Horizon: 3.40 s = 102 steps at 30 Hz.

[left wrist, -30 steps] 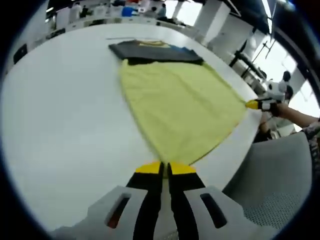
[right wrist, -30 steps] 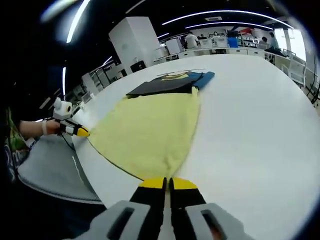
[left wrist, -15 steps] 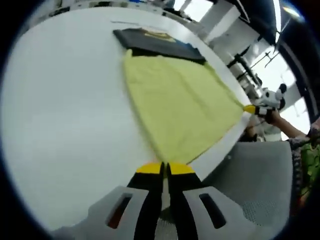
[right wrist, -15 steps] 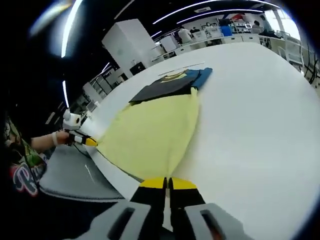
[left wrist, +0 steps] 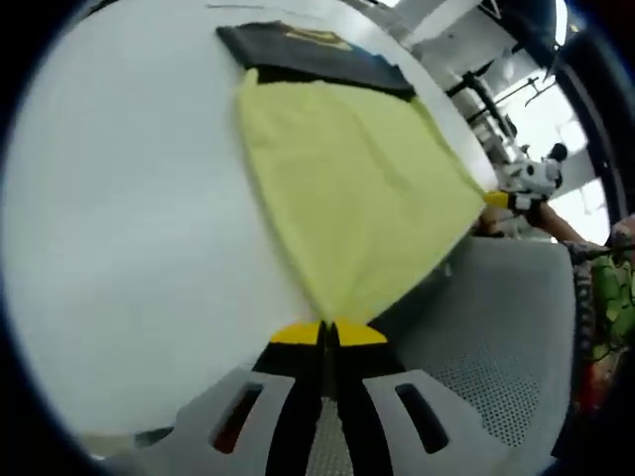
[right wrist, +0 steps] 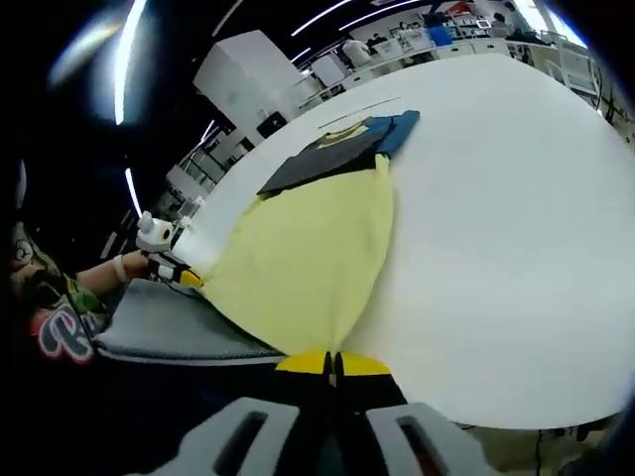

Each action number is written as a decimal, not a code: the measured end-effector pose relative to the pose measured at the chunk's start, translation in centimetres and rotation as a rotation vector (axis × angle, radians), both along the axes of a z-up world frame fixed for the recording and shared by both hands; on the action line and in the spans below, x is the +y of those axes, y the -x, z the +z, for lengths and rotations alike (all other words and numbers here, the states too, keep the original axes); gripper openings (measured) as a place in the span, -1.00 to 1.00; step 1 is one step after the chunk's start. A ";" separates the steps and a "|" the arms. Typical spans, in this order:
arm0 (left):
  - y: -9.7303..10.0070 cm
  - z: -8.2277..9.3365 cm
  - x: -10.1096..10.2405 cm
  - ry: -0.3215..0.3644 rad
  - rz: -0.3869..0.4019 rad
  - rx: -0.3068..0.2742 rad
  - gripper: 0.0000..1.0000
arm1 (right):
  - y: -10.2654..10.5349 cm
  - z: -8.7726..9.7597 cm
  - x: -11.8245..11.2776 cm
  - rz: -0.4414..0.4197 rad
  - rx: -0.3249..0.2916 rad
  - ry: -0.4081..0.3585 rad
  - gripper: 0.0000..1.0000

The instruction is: Fold the garment on the visible template until the final outline fits inside the template.

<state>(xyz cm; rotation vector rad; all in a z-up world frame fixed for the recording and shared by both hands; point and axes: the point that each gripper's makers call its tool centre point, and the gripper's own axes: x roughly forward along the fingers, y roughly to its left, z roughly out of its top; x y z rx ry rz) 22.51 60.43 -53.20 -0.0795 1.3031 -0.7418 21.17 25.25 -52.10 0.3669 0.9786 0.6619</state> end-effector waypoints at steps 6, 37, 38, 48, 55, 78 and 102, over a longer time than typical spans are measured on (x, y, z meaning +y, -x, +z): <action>-0.3 1.2 0.1 0.041 0.040 0.019 -1.00 | -0.7 1.2 -0.2 -0.043 0.032 -0.060 -1.00; -20.8 12.6 -1.4 0.333 0.237 -0.299 -1.00 | -20.4 13.7 0.0 -0.147 -0.249 -0.205 -1.00; -21.3 12.5 -1.4 0.333 0.247 -0.301 -1.00 | -21.0 13.8 0.1 -0.150 -0.249 -0.209 -1.00; -26.0 12.5 -0.4 0.380 0.322 -0.355 -1.00 | -27.1 14.4 -0.4 -0.217 -0.321 -0.209 -1.00; -31.4 11.7 -1.1 0.404 0.367 -0.385 -1.00 | -32.5 12.8 -1.2 -0.239 -0.326 -0.167 -1.00; -36.6 4.5 -1.0 0.357 0.480 -0.316 -1.00 | -37.2 3.4 -1.4 -0.278 -0.189 -0.047 -1.00; -34.7 0.9 -0.5 0.283 0.521 -0.320 -1.00 | -35.6 0.0 -1.3 -0.267 -0.144 0.004 -1.00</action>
